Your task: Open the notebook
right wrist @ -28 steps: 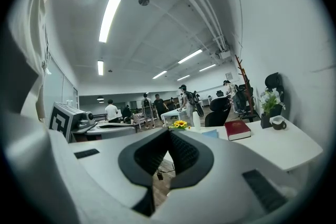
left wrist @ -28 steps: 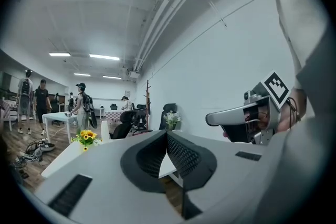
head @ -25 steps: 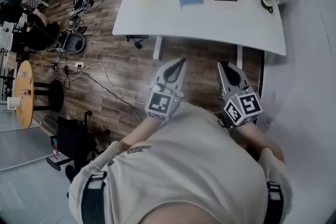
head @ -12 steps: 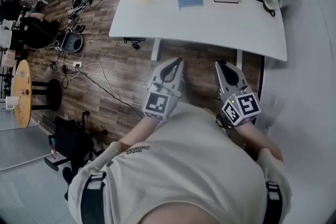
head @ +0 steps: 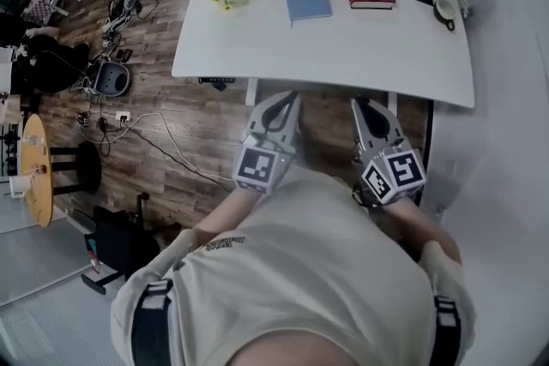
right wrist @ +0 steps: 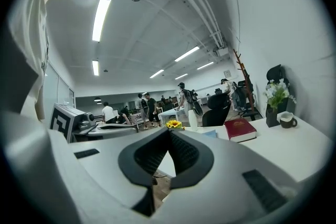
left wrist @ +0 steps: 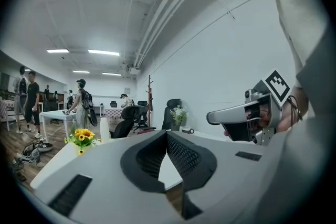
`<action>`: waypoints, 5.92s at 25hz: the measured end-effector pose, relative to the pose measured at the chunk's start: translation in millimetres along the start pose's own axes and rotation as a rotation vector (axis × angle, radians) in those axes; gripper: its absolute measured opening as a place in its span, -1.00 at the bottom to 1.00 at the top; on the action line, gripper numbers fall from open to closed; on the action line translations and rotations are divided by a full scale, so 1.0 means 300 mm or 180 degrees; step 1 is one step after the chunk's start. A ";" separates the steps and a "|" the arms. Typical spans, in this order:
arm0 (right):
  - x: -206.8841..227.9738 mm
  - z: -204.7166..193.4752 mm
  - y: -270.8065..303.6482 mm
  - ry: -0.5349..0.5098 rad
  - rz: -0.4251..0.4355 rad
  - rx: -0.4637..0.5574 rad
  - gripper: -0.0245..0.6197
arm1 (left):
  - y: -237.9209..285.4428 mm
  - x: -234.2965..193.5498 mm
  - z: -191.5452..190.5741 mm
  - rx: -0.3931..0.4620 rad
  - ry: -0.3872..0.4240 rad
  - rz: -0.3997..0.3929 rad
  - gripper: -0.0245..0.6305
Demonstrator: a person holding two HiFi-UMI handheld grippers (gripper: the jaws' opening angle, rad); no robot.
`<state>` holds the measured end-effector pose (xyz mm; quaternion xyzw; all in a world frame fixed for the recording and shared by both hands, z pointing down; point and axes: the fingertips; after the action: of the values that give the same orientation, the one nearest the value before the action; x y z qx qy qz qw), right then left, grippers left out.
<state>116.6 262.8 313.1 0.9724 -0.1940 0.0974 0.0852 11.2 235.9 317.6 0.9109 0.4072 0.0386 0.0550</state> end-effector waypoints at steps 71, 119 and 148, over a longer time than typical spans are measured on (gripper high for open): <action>0.657 -0.175 1.226 0.0574 -0.0391 -0.1402 -0.89 | 0.978 -0.820 -0.323 -0.1223 -0.0858 -0.0224 -0.92; 0.250 -0.355 1.387 0.0048 0.0880 -0.1694 -0.55 | 0.828 -0.998 -0.466 -0.1725 -0.1275 0.0018 -0.92; 0.108 -0.701 1.465 0.0244 0.1332 -0.2870 -0.50 | 0.702 -1.066 -0.876 -0.2561 -0.1475 0.0251 -0.92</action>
<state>-60.0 -106.1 579.8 0.7748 -0.4045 0.0545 0.4828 -76.6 -124.0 597.4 0.8165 0.3019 -0.0090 0.4920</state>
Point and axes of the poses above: the fingertips, and each gripper's own axes: y forward along the fingers, x to its right, z out of its top, and after that the axes turned 3 degrees about -z, right-handed
